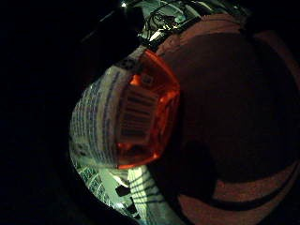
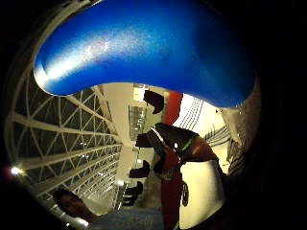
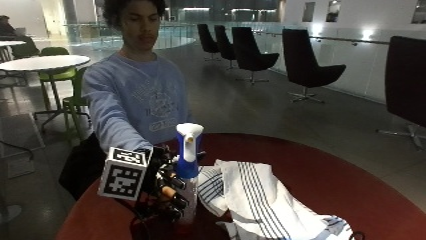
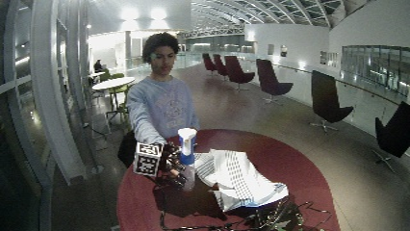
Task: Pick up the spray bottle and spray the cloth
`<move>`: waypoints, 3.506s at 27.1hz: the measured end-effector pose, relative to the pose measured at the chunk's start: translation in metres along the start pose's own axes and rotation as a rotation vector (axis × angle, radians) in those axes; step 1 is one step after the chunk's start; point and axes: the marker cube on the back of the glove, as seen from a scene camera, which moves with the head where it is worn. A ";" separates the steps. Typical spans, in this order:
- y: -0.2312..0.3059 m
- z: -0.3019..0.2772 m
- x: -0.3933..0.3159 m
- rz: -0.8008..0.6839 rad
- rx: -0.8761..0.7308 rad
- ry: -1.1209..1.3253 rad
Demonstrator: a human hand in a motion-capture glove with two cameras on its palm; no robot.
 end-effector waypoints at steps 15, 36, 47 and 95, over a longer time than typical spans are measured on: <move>-0.017 -0.009 0.002 -0.026 0.043 -0.075; 0.012 -0.053 -0.021 -0.123 -0.675 -0.159; 0.024 -0.036 -0.051 0.017 -0.835 -0.054; 0.042 0.015 -0.058 0.350 -0.949 0.112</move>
